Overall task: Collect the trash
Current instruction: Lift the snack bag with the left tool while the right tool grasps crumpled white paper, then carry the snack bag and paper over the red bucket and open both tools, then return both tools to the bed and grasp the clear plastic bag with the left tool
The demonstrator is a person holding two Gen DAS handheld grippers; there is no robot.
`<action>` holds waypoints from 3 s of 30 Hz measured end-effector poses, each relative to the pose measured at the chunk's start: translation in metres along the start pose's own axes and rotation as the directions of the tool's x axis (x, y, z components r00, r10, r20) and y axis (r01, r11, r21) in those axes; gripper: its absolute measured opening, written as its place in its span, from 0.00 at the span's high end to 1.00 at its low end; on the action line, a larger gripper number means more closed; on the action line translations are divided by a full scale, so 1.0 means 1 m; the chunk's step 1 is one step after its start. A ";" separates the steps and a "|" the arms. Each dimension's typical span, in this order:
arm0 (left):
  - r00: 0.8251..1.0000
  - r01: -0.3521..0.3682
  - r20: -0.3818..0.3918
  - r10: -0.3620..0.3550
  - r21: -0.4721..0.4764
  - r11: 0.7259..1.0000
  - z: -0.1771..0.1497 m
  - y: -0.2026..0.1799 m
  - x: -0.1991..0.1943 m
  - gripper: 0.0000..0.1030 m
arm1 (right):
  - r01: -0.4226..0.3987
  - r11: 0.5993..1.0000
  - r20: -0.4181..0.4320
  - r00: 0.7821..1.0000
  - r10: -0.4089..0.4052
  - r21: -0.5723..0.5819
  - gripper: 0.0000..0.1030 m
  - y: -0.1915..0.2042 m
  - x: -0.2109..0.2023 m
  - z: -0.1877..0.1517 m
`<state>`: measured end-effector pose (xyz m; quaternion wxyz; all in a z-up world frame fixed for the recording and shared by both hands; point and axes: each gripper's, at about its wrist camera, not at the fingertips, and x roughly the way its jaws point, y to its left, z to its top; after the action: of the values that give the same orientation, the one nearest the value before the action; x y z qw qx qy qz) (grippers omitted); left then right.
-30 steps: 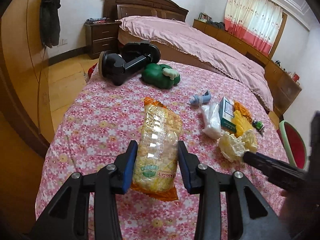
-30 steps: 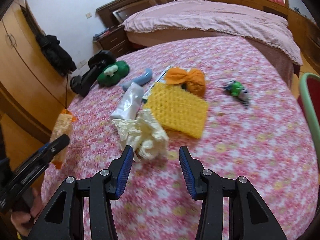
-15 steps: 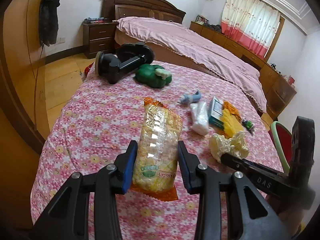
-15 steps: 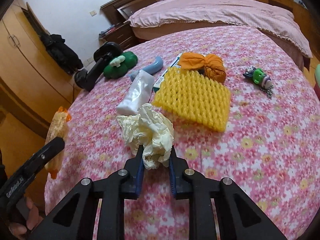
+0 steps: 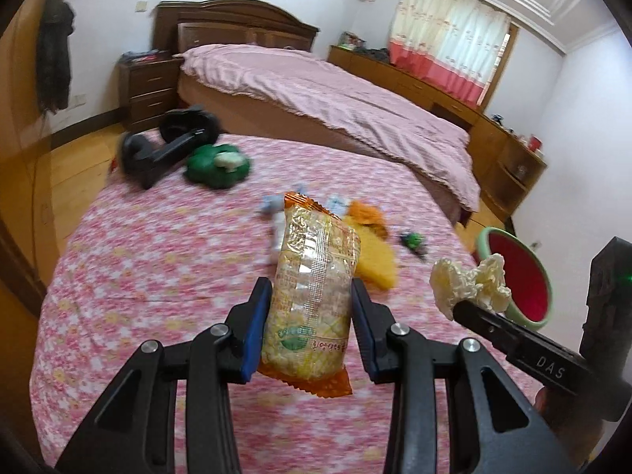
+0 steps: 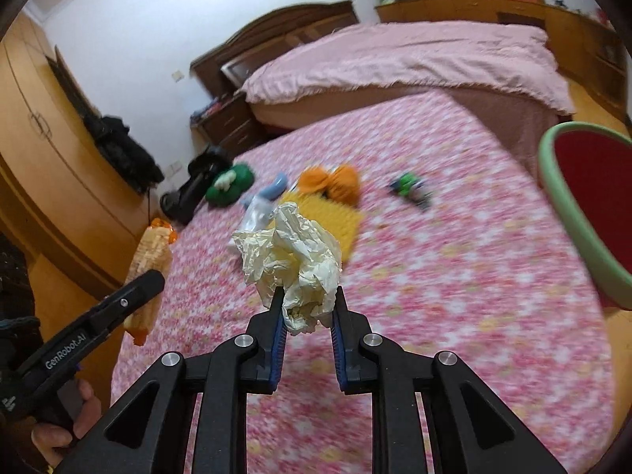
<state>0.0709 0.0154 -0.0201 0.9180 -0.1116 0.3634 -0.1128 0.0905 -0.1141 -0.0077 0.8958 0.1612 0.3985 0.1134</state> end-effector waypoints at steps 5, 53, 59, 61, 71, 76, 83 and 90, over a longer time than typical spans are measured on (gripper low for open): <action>0.997 0.079 -0.022 -0.078 0.034 0.996 0.007 -0.033 0.004 0.61 | 0.035 0.999 0.063 0.997 -0.038 0.039 0.81 -0.025 -0.031 0.006; 0.901 0.391 -0.324 -0.290 0.312 0.866 0.003 -0.306 0.179 0.52 | 0.286 0.866 0.090 0.932 -0.351 0.410 0.69 -0.266 -0.082 0.023; 0.910 0.372 -0.308 -0.276 0.318 0.872 0.006 -0.299 0.176 0.52 | 0.280 0.866 0.086 0.935 -0.344 0.415 0.66 -0.266 -0.080 0.023; 0.913 0.367 -0.302 -0.275 0.311 0.877 0.007 -0.296 0.174 0.52 | 0.277 0.869 0.088 0.936 -0.340 0.411 0.66 -0.264 -0.080 0.023; 0.928 0.333 -0.267 -0.260 0.278 0.901 0.014 -0.267 0.152 0.52 | 0.267 0.874 0.118 0.933 -0.340 0.407 0.60 -0.249 -0.093 0.023; 0.940 0.305 -0.235 -0.246 0.260 0.916 0.020 -0.250 0.138 0.52 | 0.256 0.885 0.135 0.935 -0.329 0.388 0.59 -0.234 -0.096 0.026; 0.960 0.250 -0.184 -0.210 0.233 0.940 0.030 -0.215 0.119 0.52 | 0.227 0.906 0.146 0.944 -0.294 0.356 0.55 -0.209 -0.091 0.029; 0.978 0.177 -0.141 -0.152 0.183 0.967 0.039 -0.166 0.105 0.52 | 0.218 0.926 0.144 0.951 -0.272 0.309 0.53 -0.182 -0.082 0.033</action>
<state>0.1509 -0.1681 -0.0119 0.8872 -0.0439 0.3973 -0.2303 0.0748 -0.3157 -0.0008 0.9027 0.2489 0.3430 -0.0749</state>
